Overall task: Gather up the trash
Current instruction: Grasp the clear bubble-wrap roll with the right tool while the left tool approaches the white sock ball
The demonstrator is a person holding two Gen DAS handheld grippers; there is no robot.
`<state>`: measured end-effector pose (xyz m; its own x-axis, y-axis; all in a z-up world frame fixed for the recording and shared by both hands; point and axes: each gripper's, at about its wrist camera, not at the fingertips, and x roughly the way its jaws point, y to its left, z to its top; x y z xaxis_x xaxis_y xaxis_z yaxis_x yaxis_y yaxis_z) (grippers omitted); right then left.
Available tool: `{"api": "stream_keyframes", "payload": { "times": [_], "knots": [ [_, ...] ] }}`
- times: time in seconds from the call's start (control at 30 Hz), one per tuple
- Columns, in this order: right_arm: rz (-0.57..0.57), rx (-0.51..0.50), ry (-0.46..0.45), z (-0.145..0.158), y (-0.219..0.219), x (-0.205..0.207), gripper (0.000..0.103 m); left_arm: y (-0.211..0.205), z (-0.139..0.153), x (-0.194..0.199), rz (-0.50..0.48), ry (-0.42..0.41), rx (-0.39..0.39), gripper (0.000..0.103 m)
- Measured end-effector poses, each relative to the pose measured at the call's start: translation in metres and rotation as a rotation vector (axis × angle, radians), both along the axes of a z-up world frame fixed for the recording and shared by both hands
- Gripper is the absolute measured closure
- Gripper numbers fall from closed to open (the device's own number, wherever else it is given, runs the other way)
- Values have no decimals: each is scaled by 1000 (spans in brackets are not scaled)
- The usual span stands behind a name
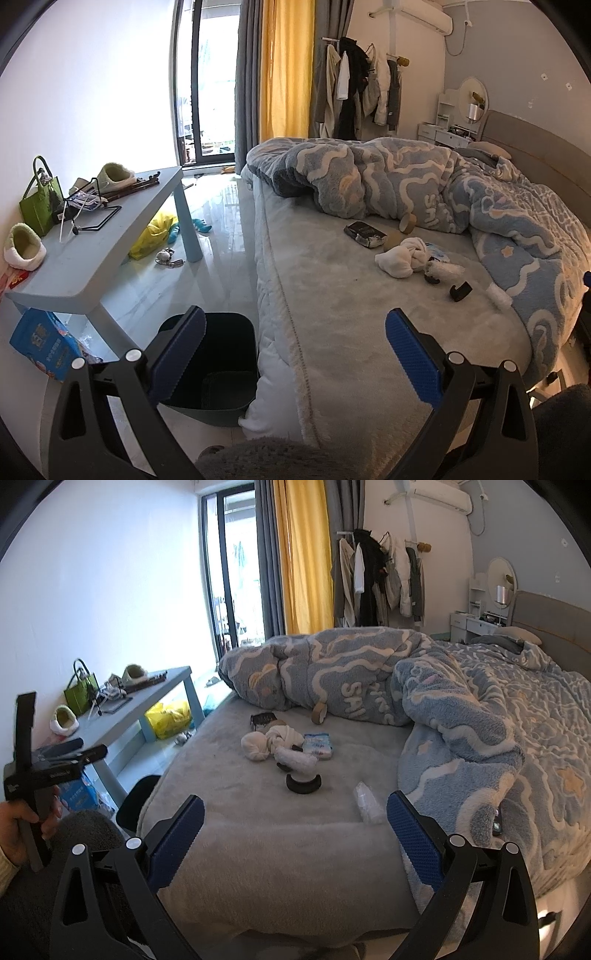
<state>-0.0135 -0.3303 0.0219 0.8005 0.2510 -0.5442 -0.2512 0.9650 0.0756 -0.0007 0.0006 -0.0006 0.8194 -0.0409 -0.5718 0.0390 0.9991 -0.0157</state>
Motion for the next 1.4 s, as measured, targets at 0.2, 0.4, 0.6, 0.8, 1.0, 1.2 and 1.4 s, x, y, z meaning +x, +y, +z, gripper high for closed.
{"api": "stream_keyframes", "payload": {
  "times": [0.2, 0.4, 0.6, 0.8, 1.0, 1.2, 1.4],
  "knots": [
    [5, -36, 27, -7, 10, 9, 3, -3, 9, -2, -46, 3, 3, 4],
    [-29, -35, 57, -15, 0, 28, 3, -14, 14, 7, -119, 6, 6, 7],
    [-48, -49, 84, -26, -6, 44, 13, -28, 4, 23, -196, 43, -11, 21],
    [-53, -74, 117, -44, -11, 64, 21, -36, -3, 46, -256, 63, -37, 28],
    [-50, -93, 152, -66, -14, 89, 33, -48, -13, 74, -315, 95, -63, 39],
    [-72, -71, 187, -91, -24, 113, 38, -60, -30, 100, -337, 140, -76, 51],
    [-77, -83, 210, -109, -30, 135, 41, -74, -50, 127, -359, 188, -94, 52]
  ]
}}
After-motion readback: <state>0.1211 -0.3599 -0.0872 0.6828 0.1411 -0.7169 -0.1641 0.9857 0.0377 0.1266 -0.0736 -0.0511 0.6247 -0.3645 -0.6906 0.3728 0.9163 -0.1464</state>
